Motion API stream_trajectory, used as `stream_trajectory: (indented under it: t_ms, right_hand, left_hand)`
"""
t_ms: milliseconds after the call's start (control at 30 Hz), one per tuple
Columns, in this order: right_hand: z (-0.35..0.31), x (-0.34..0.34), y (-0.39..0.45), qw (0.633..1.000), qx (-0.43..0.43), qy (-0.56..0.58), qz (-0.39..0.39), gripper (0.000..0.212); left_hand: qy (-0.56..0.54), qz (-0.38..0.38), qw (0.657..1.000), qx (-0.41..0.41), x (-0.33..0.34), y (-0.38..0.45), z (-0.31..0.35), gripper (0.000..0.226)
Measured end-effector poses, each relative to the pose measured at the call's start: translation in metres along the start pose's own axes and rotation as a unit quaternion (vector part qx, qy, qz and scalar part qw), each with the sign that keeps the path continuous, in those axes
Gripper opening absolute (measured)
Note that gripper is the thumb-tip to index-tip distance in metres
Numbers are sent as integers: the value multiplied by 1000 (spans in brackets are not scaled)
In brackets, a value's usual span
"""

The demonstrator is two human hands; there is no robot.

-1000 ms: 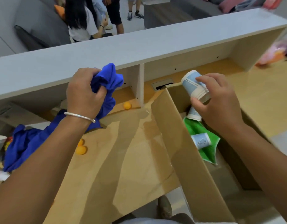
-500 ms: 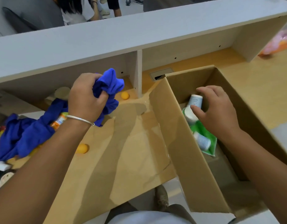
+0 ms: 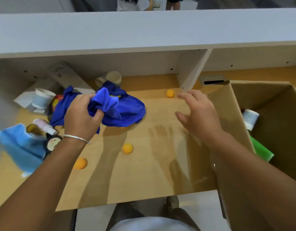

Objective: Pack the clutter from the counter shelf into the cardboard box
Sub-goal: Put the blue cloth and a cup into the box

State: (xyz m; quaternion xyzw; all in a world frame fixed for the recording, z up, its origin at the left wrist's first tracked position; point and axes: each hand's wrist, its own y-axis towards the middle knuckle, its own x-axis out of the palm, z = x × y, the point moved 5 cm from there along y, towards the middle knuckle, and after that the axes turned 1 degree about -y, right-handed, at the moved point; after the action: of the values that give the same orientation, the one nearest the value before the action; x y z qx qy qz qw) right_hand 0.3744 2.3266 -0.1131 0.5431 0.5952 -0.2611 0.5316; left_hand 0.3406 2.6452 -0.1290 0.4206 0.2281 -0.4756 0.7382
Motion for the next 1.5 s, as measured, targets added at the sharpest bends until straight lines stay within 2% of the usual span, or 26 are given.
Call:
stream_trajectory:
  t_ms: [200,333,433,700,1000,1167,1267,1367,1500]
  right_hand:
    - [-37,88,27,992,-27,-32,-115,68]
    - [-54,148,39,973,-35,-60,-221,83]
    - [-72,182,42,962,-57,-61,-260,89]
    - [-108,231,78,950,-122,-110,-264,74]
    - [-108,259,107,937,-180,-133,-268,50]
    - [-98,264,113,943,-176,-76,-273,34]
    - [-89,257,118,948,-159,4,-276,28]
    - [-83,236,125,955,-135,95,-245,20]
    - [-73,202,133,967,-111,138,-186,15]
  left_hand:
    - [6,29,998,-53,-33,-19,-55,24]
    - [9,42,994,-105,-46,-30,-93,26]
    - [8,53,991,-122,-54,-36,-113,23]
    - [-5,31,987,-155,-67,-41,-149,22]
    - [-7,25,985,-172,-76,-27,-156,27]
    - [9,28,983,-181,-69,-15,-150,28]
    - [9,35,983,-179,-66,-9,-146,28]
    - [9,49,984,-169,-63,-2,-139,27]
    - [14,67,987,-145,-60,9,-125,22]
